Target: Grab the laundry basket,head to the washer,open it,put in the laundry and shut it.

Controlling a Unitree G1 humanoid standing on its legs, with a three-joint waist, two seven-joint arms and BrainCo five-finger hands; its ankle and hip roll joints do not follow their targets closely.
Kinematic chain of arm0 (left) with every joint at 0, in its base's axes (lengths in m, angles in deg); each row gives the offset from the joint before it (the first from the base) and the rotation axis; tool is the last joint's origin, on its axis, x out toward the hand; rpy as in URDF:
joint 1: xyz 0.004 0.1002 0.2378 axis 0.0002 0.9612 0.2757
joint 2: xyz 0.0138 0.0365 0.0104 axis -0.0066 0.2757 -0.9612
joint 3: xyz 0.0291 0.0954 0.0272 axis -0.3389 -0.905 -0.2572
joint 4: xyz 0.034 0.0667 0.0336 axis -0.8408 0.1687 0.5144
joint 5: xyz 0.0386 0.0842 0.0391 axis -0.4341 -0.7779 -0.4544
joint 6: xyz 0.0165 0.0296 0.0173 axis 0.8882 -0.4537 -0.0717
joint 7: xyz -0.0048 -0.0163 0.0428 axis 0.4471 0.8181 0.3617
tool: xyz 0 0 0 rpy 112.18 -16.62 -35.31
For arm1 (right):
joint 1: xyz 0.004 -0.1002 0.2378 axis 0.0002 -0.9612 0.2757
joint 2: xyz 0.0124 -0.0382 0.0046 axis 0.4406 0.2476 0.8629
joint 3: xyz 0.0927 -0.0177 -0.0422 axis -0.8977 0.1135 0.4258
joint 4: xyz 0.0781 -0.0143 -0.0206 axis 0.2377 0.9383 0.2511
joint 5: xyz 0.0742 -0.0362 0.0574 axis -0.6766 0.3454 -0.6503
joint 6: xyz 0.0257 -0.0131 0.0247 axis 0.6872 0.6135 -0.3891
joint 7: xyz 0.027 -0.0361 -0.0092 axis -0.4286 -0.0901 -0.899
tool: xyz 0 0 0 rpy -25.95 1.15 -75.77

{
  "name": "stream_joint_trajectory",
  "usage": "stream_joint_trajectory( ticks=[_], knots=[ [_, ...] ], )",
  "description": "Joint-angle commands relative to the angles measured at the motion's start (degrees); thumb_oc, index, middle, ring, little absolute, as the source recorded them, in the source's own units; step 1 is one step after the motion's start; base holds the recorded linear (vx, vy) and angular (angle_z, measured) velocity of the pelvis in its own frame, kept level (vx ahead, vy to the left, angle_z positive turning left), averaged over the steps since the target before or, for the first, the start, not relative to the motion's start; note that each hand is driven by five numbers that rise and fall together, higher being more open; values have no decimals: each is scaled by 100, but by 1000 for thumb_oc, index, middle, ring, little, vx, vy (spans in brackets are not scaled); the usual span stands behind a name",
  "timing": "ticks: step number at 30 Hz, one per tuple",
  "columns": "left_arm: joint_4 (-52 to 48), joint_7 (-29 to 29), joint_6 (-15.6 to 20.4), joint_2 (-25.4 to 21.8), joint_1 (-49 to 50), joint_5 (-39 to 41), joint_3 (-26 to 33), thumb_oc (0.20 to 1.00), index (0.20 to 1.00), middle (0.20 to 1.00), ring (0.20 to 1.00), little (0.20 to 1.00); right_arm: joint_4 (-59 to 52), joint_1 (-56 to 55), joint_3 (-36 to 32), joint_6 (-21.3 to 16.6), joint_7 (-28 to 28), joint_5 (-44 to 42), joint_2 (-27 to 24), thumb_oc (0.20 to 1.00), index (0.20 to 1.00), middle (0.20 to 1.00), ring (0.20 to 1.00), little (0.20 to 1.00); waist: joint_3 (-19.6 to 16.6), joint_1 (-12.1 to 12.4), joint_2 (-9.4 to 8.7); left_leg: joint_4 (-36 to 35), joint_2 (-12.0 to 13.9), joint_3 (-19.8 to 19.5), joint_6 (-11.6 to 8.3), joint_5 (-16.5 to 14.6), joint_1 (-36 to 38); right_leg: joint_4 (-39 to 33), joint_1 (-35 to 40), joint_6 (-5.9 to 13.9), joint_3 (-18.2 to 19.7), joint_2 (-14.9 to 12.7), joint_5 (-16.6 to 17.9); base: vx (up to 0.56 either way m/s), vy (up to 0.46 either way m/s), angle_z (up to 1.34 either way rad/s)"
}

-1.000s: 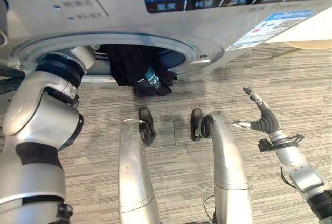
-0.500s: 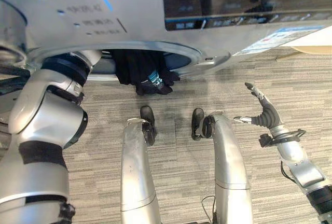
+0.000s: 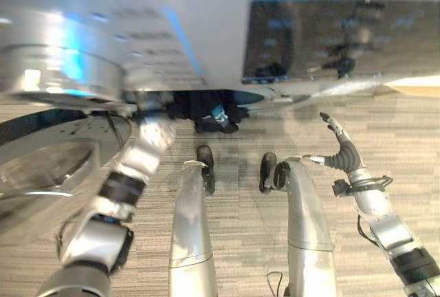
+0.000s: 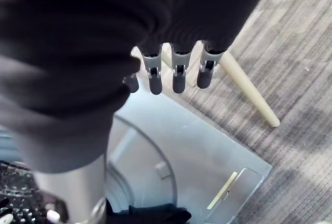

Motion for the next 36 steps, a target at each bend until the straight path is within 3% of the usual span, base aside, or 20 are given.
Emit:
stream_joint_trajectory(
  ticks=[1,4,6,8,11,14,20,23,24,31,36],
  knots=[
    [-467,-206,440,241,480,-492,41,1000,1000,1000,1000,1000,-101,-75,-151,-56,362,196,134,1000,1000,1000,1000,1000,-328,-64,104,131,-3,-211,206,-618,224,-990,331,324,167,102,348,-22,9,5],
    [-697,-211,452,408,931,-458,131,1000,1000,1000,1000,1000,-54,-65,-137,-43,429,221,183,1000,1000,1000,1000,1000,-342,-12,104,23,-19,-206,206,-595,300,-1085,409,325,151,81,371,-36,-12,13],
    [-884,28,541,818,1744,162,123,1000,1000,1000,1000,1000,-23,-70,-81,59,520,310,272,1000,1000,1000,1000,1000,-290,89,102,-179,-23,-183,216,-533,447,-1246,542,320,115,40,411,-60,-31,3],
    [-890,125,545,884,1837,345,64,1000,1000,1000,1000,1000,-29,-63,-48,84,529,334,289,1000,1000,1000,1000,1000,-280,102,106,-214,-28,-189,218,-517,476,-1280,569,321,103,27,429,-36,-12,1],
    [-525,463,538,1197,2104,1230,-127,1000,1000,1000,1000,1000,17,-12,18,212,557,417,343,1000,1000,1000,1000,1000,-245,116,123,-322,-34,-193,232,-465,507,-1355,585,329,85,5,488,-25,-11,2],
    [-39,467,420,1355,1979,1452,-197,1000,1000,1000,1000,1000,80,40,74,256,525,370,385,1000,1000,1000,1000,1000,-226,106,116,-355,-30,-210,237,-429,490,-1371,565,326,85,13,500,0,0,0],
    [1069,421,275,1593,1319,2060,-245,1000,1000,1000,1000,1000,83,95,138,256,423,153,332,1000,1000,1000,1000,1000,-213,32,87,-86,-22,-269,290,-476,250,-1143,339,325,83,10,477,6,10,-2],
    [1739,457,316,1742,639,2837,-290,1000,1000,1000,1000,1000,72,194,253,265,375,-11,266,1000,1000,1000,1000,1000,-167,-67,37,40,3,-288,303,-489,113,-1057,214,305,93,0,480,-3,23,-9],
    [2447,470,268,1824,26,3231,-317,1000,1000,1000,1000,1000,-14,297,380,268,318,-150,208,1000,1000,1000,1000,1000,-133,-182,-19,107,-13,-304,298,-469,-65,-1017,49,290,123,15,516,-10,27,-10],
    [4417,562,-35,1742,-1695,3521,-316,1000,1000,1000,1000,1000,-342,542,636,153,221,-483,-121,1000,1000,1000,1000,1000,140,-444,-193,253,-28,-385,274,-383,-469,-916,-368,341,232,120,744,-20,16,-11],
    [4910,642,-197,1833,-2097,3356,-394,1000,1000,1000,1000,1000,-453,630,668,91,173,-618,-268,1000,1000,1000,1000,1000,321,-482,-271,250,-13,-372,270,-362,-474,-916,-409,372,281,145,849,-32,10,-17]
  ],
)
